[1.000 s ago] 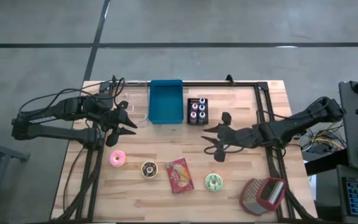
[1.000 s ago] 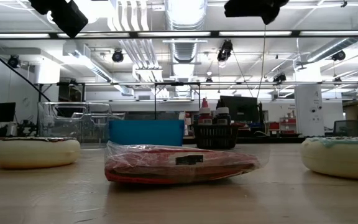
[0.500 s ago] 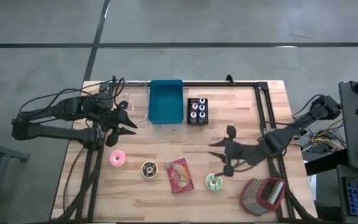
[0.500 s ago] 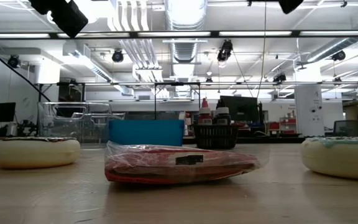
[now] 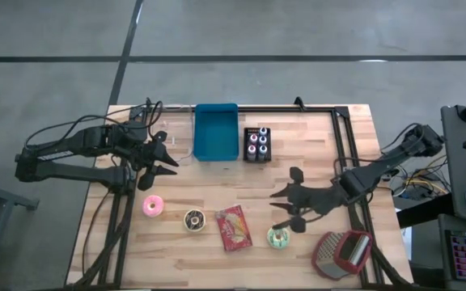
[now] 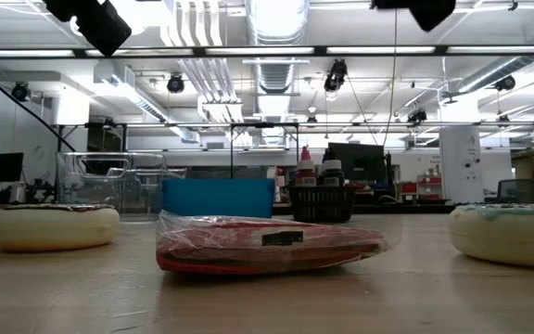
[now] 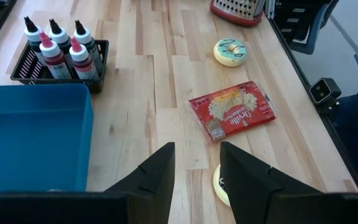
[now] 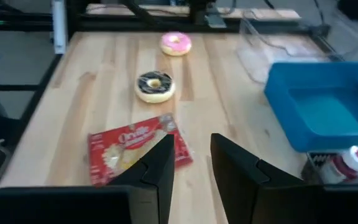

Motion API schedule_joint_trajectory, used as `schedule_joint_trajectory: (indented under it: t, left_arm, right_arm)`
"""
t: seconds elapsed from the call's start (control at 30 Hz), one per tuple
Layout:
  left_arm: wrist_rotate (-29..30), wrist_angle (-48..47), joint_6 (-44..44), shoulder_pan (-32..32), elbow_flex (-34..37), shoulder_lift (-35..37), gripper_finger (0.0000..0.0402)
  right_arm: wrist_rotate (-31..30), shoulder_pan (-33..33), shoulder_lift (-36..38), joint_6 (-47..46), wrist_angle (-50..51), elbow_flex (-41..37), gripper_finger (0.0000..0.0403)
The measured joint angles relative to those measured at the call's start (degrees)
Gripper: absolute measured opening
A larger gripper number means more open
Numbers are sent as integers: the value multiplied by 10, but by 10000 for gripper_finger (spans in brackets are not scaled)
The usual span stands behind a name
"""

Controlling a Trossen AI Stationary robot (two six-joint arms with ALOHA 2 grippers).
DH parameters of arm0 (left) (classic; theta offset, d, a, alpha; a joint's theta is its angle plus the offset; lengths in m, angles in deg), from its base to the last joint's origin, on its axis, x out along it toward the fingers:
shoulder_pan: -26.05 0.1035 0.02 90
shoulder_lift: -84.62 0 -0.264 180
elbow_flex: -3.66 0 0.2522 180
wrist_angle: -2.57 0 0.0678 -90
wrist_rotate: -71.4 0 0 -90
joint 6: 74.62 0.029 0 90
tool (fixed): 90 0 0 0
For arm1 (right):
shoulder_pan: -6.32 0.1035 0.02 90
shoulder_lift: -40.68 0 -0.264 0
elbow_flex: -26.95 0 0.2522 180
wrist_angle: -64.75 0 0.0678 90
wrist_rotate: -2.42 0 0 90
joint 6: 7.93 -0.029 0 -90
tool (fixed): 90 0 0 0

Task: Pick & Place Food Item
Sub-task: Put the popcorn bag into the blue bin

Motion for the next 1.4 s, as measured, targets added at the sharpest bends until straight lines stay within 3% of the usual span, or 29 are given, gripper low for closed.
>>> schedule_joint_trajectory:
  t: [0.63,0.87,1.0,1.4]
  left_arm:
    - [0,0,0,0,0,0,133]
    - [0,0,0,0,0,0,133]
    - [0,0,0,0,0,0,133]
    - [0,0,0,0,0,0,133]
  right_arm:
    - [5,-2,-93,-34,-2,-2,92]
    - [12,-2,-118,-157,-3,-2,101]
    - [50,-3,-134,-225,11,-2,111]
    - [97,0,-195,-252,14,-2,119]
